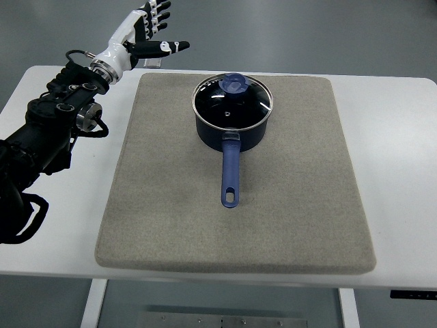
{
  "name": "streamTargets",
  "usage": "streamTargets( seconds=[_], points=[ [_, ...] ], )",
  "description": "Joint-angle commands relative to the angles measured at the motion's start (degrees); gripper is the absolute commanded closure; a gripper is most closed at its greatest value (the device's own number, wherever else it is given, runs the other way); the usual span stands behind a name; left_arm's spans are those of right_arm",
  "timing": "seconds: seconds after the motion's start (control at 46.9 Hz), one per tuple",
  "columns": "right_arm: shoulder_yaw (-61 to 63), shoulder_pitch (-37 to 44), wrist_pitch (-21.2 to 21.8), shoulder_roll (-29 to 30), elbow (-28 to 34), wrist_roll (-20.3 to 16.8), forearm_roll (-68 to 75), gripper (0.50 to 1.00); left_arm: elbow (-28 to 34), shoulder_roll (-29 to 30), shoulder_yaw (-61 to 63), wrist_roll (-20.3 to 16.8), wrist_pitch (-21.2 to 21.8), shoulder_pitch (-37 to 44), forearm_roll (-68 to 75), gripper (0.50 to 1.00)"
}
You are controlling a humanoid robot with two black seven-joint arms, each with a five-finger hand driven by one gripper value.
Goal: Open pot lid and place left with left hand
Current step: 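Move the left hand over the glass pot lid toward its blue knob, then lower the left hand and close its fingers around the blue lid knob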
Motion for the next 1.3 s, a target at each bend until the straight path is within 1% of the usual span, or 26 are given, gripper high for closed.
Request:
streamTargets(
  seconds=[0.0,0.107,0.235,0.341,0.512,0.683,0.854,1.046,1.11,1.28],
  points=[
    [0.0,0.0,0.0,0.0,0.0,0.0,0.0,0.583,-3.8,2.8,-0.1,0.0,0.1,-1.7,6.8,0.510],
    [0.0,0.0,0.0,0.0,0.1,0.0,0.0,0.583,-9.4,6.1,0.0,0.0,0.1,-3.6,13.5,0.514],
    [0.0,0.0,0.0,0.0,0.0,0.0,0.0,0.583,-15.1,8.1,1.0,0.0,-0.2,-6.0,20.1,0.516],
    [0.0,0.0,0.0,0.0,0.0,0.0,0.0,0.583,-19.2,8.5,7.5,0.0,0.0,-8.7,24.6,0.516],
    [0.0,0.0,-0.1,0.0,0.0,0.0,0.0,0.583,-22.0,8.5,17.9,0.0,0.0,-14.2,25.7,0.519],
    [0.0,0.0,0.0,0.0,0.0,0.0,0.0,0.583,-22.6,8.4,20.8,0.0,0.0,-17.2,27.3,0.523],
    [0.0,0.0,0.0,0.0,0.0,0.0,0.0,0.583,-22.6,8.2,22.7,0.0,-0.1,-18.3,37.6,0.525],
    [0.0,0.0,-0.1,0.0,0.0,0.1,-0.1,0.583,-22.2,7.3,23.6,0.0,0.0,-19.2,45.7,0.527],
    [0.0,0.0,0.0,0.0,0.0,0.0,0.0,0.583,-21.8,6.1,24.0,0.0,0.1,-19.2,47.7,0.529],
    [0.0,0.0,0.0,0.0,0.0,0.0,0.0,0.583,-15.6,1.5,25.2,0.0,0.2,-18.9,48.5,0.538]
  ],
)
